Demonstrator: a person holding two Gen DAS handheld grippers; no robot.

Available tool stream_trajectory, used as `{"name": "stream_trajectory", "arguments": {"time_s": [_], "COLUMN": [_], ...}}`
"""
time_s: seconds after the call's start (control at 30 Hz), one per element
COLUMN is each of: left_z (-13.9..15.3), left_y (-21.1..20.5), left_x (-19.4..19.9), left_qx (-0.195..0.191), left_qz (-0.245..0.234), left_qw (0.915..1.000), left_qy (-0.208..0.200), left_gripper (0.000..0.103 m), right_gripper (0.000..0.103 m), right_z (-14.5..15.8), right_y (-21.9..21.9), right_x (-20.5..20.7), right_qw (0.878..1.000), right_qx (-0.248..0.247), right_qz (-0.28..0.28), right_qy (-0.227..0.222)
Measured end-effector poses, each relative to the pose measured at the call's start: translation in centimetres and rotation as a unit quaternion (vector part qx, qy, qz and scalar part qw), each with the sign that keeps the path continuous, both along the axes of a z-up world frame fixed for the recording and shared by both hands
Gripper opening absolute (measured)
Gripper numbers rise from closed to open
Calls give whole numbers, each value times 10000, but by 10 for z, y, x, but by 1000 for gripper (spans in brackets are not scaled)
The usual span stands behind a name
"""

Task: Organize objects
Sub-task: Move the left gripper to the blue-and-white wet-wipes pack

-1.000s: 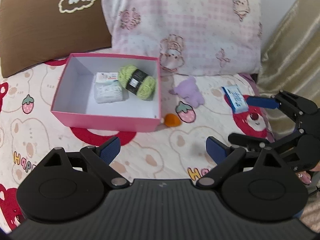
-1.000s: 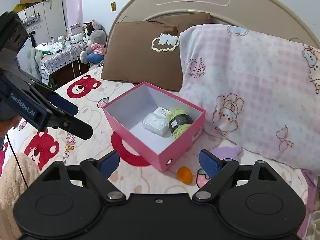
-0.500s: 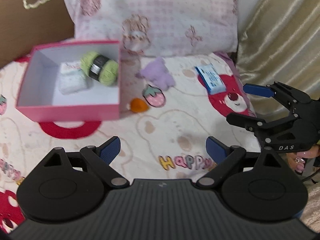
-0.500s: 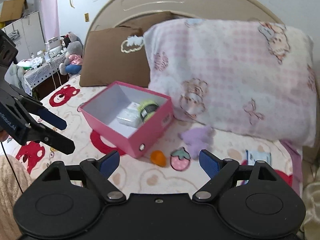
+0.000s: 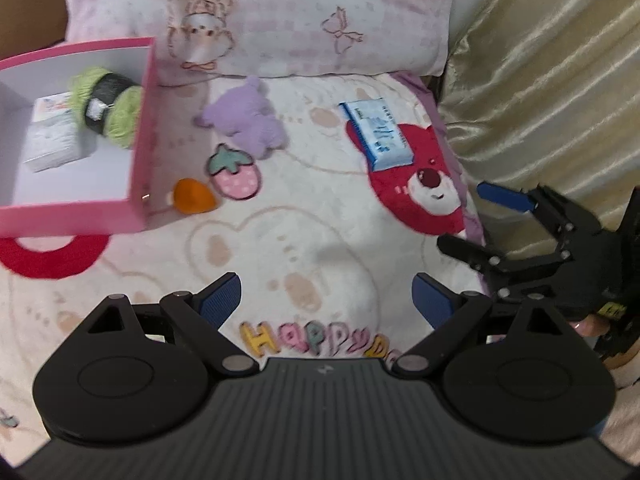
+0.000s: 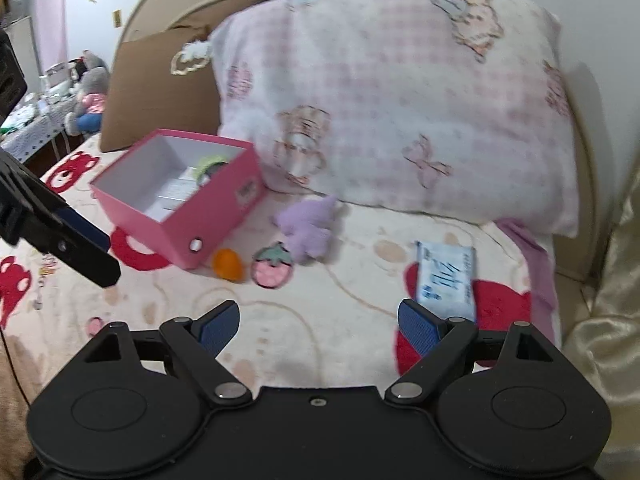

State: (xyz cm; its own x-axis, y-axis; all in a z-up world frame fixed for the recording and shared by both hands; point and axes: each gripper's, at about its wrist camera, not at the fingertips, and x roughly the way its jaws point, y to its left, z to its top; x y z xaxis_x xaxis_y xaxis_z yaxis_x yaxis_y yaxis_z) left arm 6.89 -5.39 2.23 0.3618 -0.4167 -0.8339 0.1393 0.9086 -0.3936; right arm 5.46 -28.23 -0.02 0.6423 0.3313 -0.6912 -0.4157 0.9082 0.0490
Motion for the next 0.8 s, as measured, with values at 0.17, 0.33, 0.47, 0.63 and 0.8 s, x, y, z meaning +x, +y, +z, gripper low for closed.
{"name": "stream_trajectory", "arguments": {"time_s": [0.17, 0.33, 0.47, 0.63, 0.8], "left_z": [-12, -32, -47, -69, -95], "left_y": [-25, -48, -65, -82, -91], "left_x": [21, 41, 57, 80, 100], "left_qx": [105, 12, -8, 9, -418], "left_qz": [-104, -211, -233, -305, -214], "left_qw": [9996, 9987, 9966, 9934, 9928], "left_qy": [-246, -467, -789, -1102, -1099], "left_gripper": [93, 93, 93, 93, 93], "right_gripper": [90, 90, 90, 89, 89], "right_z": [-22, -47, -71, -98, -119], "right_y": [-21, -36, -41, -39, -42], "right_x": [10, 22, 38, 53, 67], "right_qw": [9996, 9980, 9966, 9954, 9946], "right_qx": [-123, -184, -361, -561, -481], "right_qz": [-180, -277, -329, -226, -271], "right_qy": [-186, -544, -664, -745, -884]}}
